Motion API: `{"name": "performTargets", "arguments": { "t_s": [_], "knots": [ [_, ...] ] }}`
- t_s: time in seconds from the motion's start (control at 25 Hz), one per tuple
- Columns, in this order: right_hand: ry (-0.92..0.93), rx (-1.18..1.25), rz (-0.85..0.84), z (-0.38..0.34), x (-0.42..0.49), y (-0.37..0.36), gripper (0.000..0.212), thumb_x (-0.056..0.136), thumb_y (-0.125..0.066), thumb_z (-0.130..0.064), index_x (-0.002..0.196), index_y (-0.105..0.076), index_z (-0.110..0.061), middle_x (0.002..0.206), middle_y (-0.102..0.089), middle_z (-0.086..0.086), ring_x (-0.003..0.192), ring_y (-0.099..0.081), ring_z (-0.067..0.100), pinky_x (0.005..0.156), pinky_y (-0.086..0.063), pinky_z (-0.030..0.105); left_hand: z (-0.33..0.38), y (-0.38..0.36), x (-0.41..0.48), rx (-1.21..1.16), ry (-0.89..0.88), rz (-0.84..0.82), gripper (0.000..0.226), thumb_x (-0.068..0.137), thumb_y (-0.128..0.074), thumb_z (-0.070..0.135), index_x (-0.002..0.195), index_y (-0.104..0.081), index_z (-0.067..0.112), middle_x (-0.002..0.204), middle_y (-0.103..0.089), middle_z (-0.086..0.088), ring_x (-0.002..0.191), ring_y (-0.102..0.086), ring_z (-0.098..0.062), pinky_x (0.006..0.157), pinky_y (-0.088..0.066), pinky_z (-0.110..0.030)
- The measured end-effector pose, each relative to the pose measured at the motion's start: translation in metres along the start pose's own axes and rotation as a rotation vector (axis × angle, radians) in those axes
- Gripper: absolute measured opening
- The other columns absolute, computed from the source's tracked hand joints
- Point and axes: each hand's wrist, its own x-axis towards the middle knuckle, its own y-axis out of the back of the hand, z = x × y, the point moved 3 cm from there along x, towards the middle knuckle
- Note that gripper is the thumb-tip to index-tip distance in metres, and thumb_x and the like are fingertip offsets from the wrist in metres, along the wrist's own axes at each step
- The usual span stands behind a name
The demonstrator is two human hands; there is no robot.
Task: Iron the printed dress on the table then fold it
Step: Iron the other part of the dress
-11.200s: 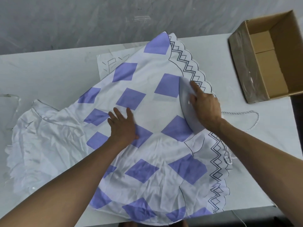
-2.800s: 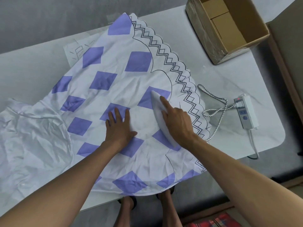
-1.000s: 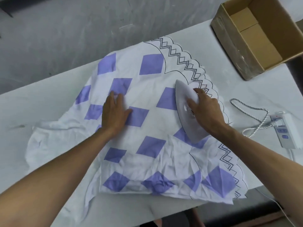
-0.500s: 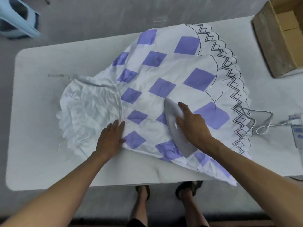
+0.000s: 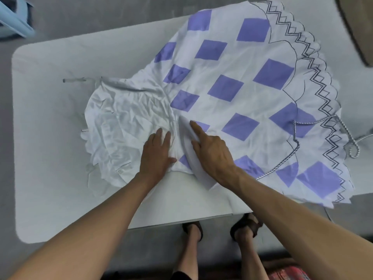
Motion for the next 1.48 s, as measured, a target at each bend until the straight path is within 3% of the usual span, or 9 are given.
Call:
{"name": "performTargets", "arguments": {
  "t_s": [0.2,0.36,0.52,0.64,0.76,0.92,1.08,1.24,1.48],
  "knots": [
    [-0.057,0.005,0.087,-0.017,0.002,-0.029,0.054,0.101,-0.037,-0.023,0.152,-0.020,-0.029,0.123,-0.062,0.011,0.097,-0.061,0.029,0.080,-0.044,0.032,-0.020,-0.009,0.001,-0.017,-0.055,-0.027,0.091,0.081,-0.071,0.046,0.153,-0.022,0.020,0.161,-0.013,-0.012,0.146,-0.017,-0.033,0.116,-0.026,-0.042],
    [-0.058,-0.135,0.131,-0.014,0.000,-0.039,0.057,0.099,-0.039,-0.017,0.152,-0.021,-0.029,0.105,-0.066,0.009,0.076,-0.057,0.024,0.067,-0.035,0.028,-0.024,-0.008,-0.004,-0.061,-0.037,-0.060,0.093,0.085,-0.067,0.044,0.155,-0.010,0.025,0.163,-0.001,-0.005,0.150,-0.005,-0.025,0.117,-0.023,-0.041],
    [-0.096,-0.169,0.169,0.007,-0.006,-0.019,0.056,0.100,-0.038,-0.013,0.151,-0.023,-0.027,0.113,-0.064,0.013,0.088,-0.062,0.033,0.072,-0.043,0.033,-0.022,-0.004,-0.006,-0.073,-0.018,-0.089,0.095,0.085,-0.068,0.043,0.155,-0.007,0.028,0.163,0.004,-0.001,0.150,-0.001,-0.023,0.117,-0.023,-0.040],
    [-0.189,-0.055,0.148,0.026,-0.010,-0.005,0.055,0.101,-0.034,-0.018,0.152,-0.019,-0.030,0.111,-0.064,0.016,0.089,-0.061,0.039,0.075,-0.044,0.038,-0.026,-0.002,-0.007,-0.110,-0.023,-0.130,0.097,0.083,-0.071,0.040,0.155,-0.007,0.026,0.163,0.005,-0.001,0.150,0.001,-0.021,0.118,-0.021,-0.037],
    [-0.225,0.089,0.116,0.014,-0.007,-0.003,0.053,0.102,-0.033,-0.025,0.152,-0.017,-0.030,0.105,-0.065,0.015,0.089,-0.059,0.035,0.073,-0.041,0.035,-0.034,-0.002,-0.010,-0.166,-0.052,-0.123,0.096,0.082,-0.073,0.036,0.155,-0.013,0.021,0.163,0.002,-0.002,0.150,0.001,-0.020,0.118,-0.022,-0.035],
    [-0.242,0.191,0.141,-0.023,0.006,-0.028,0.053,0.102,-0.036,-0.027,0.152,-0.017,-0.028,0.110,-0.066,0.016,0.093,-0.062,0.034,0.084,-0.049,0.041,-0.041,0.004,-0.012,-0.315,-0.069,-0.069,0.075,0.090,-0.066,0.026,0.152,-0.025,0.020,0.162,-0.009,0.002,0.150,-0.006,-0.015,0.116,-0.016,-0.027],
    [-0.109,0.152,0.219,-0.035,0.011,-0.060,0.054,0.102,-0.038,-0.023,0.152,-0.020,-0.028,0.135,-0.056,0.004,0.111,-0.061,0.023,0.095,-0.048,0.031,-0.045,0.000,-0.013,-0.236,-0.085,-0.106,0.080,0.091,-0.064,0.027,0.155,-0.015,0.022,0.163,-0.003,0.001,0.150,-0.001,-0.017,0.121,-0.014,-0.036],
    [-0.084,-0.047,0.264,-0.021,0.005,-0.049,0.056,0.100,-0.037,-0.017,0.151,-0.022,-0.031,0.122,-0.063,0.006,0.096,-0.064,0.025,0.080,-0.050,0.033,-0.038,-0.002,-0.014,-0.164,-0.027,-0.118,0.086,0.090,-0.066,0.028,0.155,-0.010,0.025,0.163,0.002,0.003,0.150,0.002,-0.018,0.119,-0.017,-0.039],
    [-0.212,-0.165,0.208,0.030,-0.004,-0.011,0.060,0.098,-0.037,-0.012,0.152,-0.019,-0.033,0.105,-0.065,0.016,0.077,-0.061,0.037,0.063,-0.036,0.033,-0.029,0.001,-0.009,-0.067,0.052,-0.157,0.089,0.088,-0.069,0.025,0.155,-0.011,0.022,0.163,0.003,0.000,0.150,-0.001,-0.018,0.114,-0.031,-0.038]
  ]
}}
